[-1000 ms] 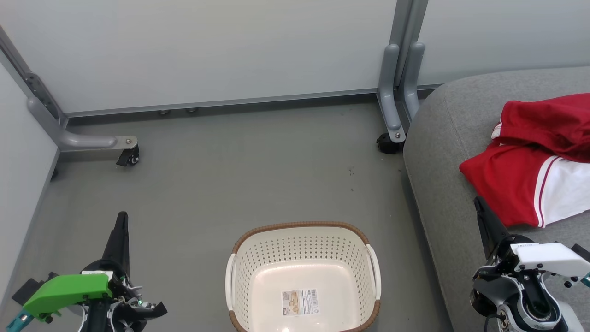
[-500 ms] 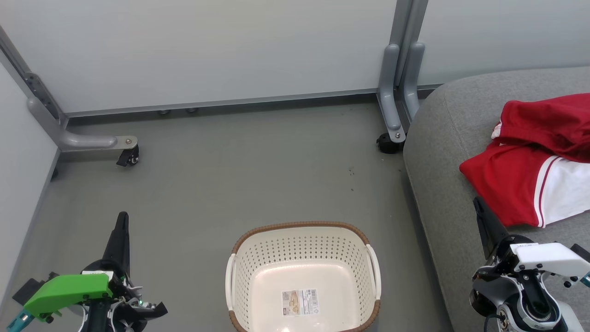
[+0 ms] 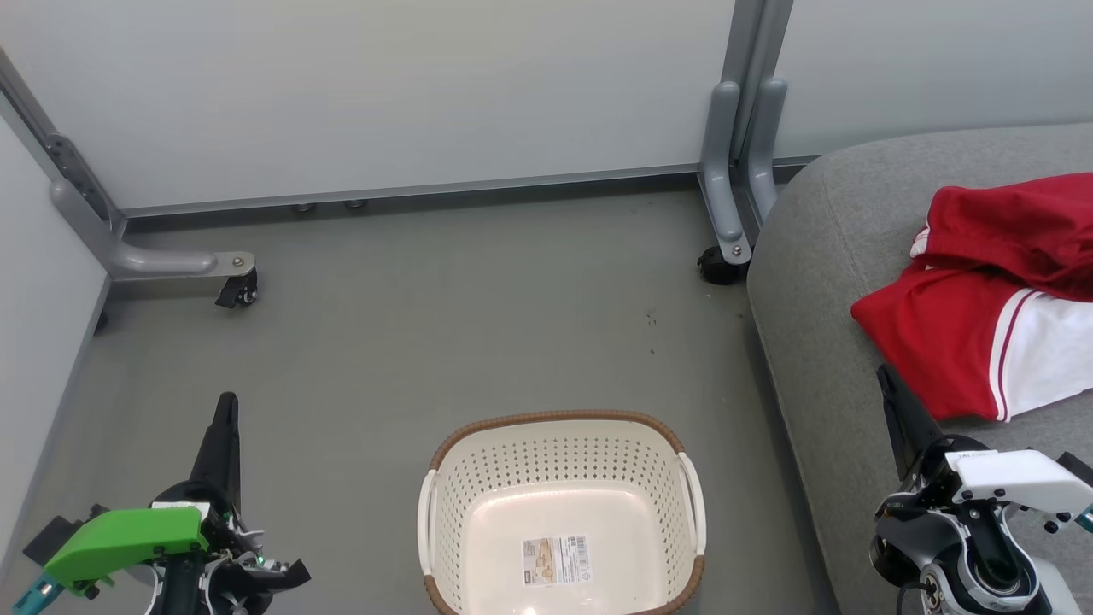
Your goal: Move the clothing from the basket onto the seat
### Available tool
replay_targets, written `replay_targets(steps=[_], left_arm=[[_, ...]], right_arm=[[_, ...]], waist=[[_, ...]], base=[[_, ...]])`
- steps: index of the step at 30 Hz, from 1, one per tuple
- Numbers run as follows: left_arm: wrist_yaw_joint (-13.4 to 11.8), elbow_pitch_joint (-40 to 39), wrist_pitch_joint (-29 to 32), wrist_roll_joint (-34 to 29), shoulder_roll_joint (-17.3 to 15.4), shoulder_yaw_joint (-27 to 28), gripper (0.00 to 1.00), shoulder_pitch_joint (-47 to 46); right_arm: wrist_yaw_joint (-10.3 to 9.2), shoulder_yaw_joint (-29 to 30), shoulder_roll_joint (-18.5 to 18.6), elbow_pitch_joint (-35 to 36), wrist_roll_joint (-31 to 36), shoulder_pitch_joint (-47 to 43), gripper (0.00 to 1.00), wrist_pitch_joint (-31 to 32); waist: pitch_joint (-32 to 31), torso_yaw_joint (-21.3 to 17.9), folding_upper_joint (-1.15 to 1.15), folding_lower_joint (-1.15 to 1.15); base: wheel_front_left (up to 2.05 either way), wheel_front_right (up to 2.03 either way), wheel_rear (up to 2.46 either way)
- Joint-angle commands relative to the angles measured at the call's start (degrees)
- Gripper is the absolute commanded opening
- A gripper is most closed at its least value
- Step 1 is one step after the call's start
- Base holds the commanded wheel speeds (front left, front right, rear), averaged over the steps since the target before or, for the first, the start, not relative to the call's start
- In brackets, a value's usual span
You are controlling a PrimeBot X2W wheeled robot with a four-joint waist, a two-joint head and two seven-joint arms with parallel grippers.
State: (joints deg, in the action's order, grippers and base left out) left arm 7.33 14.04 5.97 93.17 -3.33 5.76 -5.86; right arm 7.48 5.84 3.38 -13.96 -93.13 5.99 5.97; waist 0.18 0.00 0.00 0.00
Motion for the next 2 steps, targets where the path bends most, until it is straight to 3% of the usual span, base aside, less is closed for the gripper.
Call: replay_targets(steps=[1, 2], left_arm=[[0.4, 0.1, 0.2, -0.4, -0.1, 0.3, 0.0, -0.7], [0.4, 0.1, 0.2, -0.4, -0.1, 0.3, 0.0, -0.8]], right_arm=[[0.02, 0.1, 0.0, -0.1, 0.3, 0.4, 0.0, 0.2], [0.02, 0.1, 0.0, -0.1, 0.3, 0.4, 0.0, 0.2]], waist=[[0.0, 0.0, 0.0, 0.0], [0.0, 0.0, 0.0, 0.0]], base=[[0.0, 0.0, 0.0], [0.0, 0.0, 0.0]])
